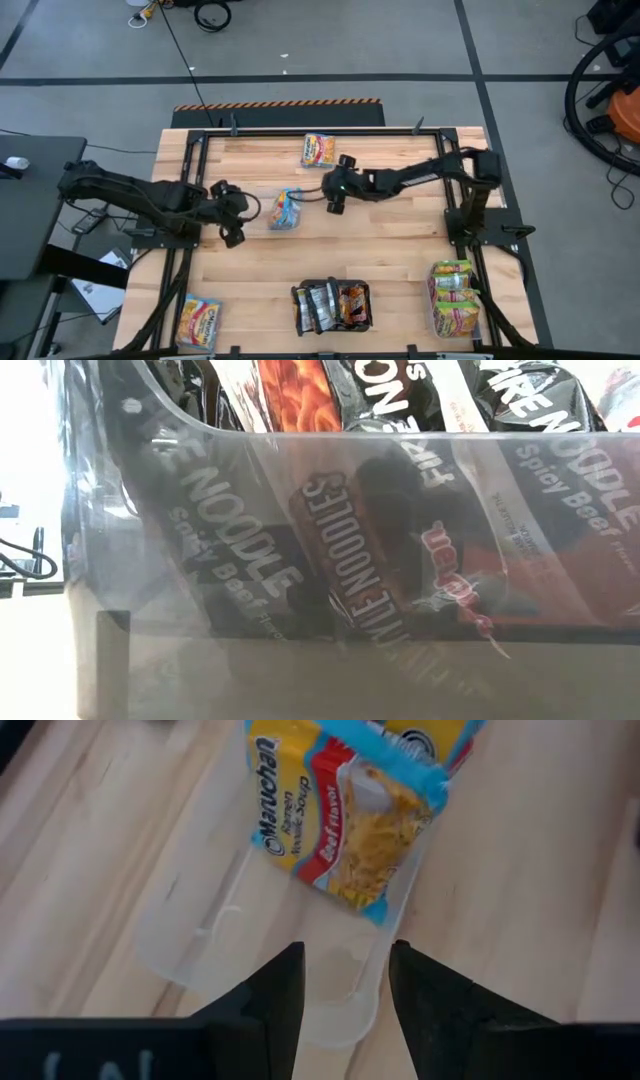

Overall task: Sort Maruchan noodles
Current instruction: Put the top blue noodle pack into the top transparent bin

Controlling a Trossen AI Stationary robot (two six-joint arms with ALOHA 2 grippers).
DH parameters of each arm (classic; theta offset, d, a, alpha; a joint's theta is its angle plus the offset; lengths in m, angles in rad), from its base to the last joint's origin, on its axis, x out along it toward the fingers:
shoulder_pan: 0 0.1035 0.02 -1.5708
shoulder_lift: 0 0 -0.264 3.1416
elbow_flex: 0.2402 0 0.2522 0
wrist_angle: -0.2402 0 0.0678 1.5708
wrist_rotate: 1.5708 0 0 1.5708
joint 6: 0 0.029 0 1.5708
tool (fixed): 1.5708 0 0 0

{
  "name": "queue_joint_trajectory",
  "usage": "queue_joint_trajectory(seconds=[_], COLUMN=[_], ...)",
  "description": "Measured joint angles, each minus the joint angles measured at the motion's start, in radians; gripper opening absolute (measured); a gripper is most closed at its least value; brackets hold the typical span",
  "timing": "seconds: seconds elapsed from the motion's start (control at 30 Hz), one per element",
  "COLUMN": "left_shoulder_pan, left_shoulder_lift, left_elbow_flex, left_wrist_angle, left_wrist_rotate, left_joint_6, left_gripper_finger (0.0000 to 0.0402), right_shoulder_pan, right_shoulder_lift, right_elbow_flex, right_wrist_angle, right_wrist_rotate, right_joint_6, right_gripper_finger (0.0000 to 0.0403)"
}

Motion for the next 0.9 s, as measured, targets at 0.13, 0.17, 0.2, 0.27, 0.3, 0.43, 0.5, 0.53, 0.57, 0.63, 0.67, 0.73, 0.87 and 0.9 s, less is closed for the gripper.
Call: queue_joint_trajectory(seconds=[0.13, 0.17, 0.2, 0.27, 0.3, 0.43, 0.5, 0.53, 0.57, 0.63, 0.67, 0.73, 0.87, 0.9], left_shoulder_pan=[0.000, 0.000, 0.000, 0.000, 0.000, 0.000, 0.000, 0.000, 0.000, 0.000, 0.000, 0.000, 0.000, 0.000], left_shoulder_lift=[0.000, 0.003, 0.005, 0.004, 0.004, 0.004, 0.005, 0.004, 0.005, 0.004, 0.005, 0.004, 0.004, 0.004], left_elbow_flex=[-0.061, -0.073, -0.084, -0.111, -0.123, -0.159, -0.176, -0.180, -0.184, -0.189, -0.190, -0.190, -0.190, -0.190], left_wrist_angle=[0.067, 0.078, 0.098, 0.112, 0.120, 0.133, 0.144, 0.148, 0.151, 0.154, 0.154, 0.159, 0.179, 0.187], left_wrist_rotate=[-0.004, -0.004, -0.004, -0.004, -0.004, -0.006, -0.006, -0.006, -0.006, -0.006, -0.007, -0.007, -0.007, -0.007], left_joint_6=[-0.010, -0.011, -0.013, -0.013, -0.013, -0.018, -0.018, -0.018, -0.018, -0.018, -0.018, -0.018, -0.018, -0.017], left_gripper_finger=[0.0153, 0.0153, 0.0153, 0.0153, 0.0153, 0.0153, 0.0153, 0.0153, 0.0153, 0.0153, 0.0153, 0.0153, 0.0153, 0.0153], right_shoulder_pan=[-0.047, -0.056, -0.065, -0.087, -0.098, -0.144, -0.162, -0.170, -0.177, -0.187, -0.191, -0.197, -0.209, -0.211], right_shoulder_lift=[0.080, 0.095, 0.113, 0.145, 0.159, 0.203, 0.216, 0.217, 0.218, 0.217, 0.217, 0.216, 0.215, 0.215], right_elbow_flex=[0.064, 0.081, 0.102, 0.137, 0.154, 0.196, 0.200, 0.200, 0.199, 0.201, 0.201, 0.201, 0.201, 0.201], right_wrist_angle=[-0.014, -0.029, -0.042, -0.064, -0.089, -0.117, -0.114, -0.116, -0.121, -0.117, -0.117, -0.113, -0.111, -0.110], right_wrist_rotate=[0.027, 0.033, 0.045, 0.059, 0.065, 0.068, 0.057, 0.045, 0.032, 0.012, 0.007, 0.006, -0.001, -0.001], right_joint_6=[-0.071, -0.087, -0.100, -0.110, -0.110, -0.107, -0.107, -0.105, -0.103, -0.097, -0.093, -0.088, -0.078, -0.066], right_gripper_finger=[0.0236, 0.0235, 0.0234, 0.0230, 0.0228, 0.0215, 0.0207, 0.0202, 0.0197, 0.0185, 0.0178, 0.0162, 0.0120, 0.0108])
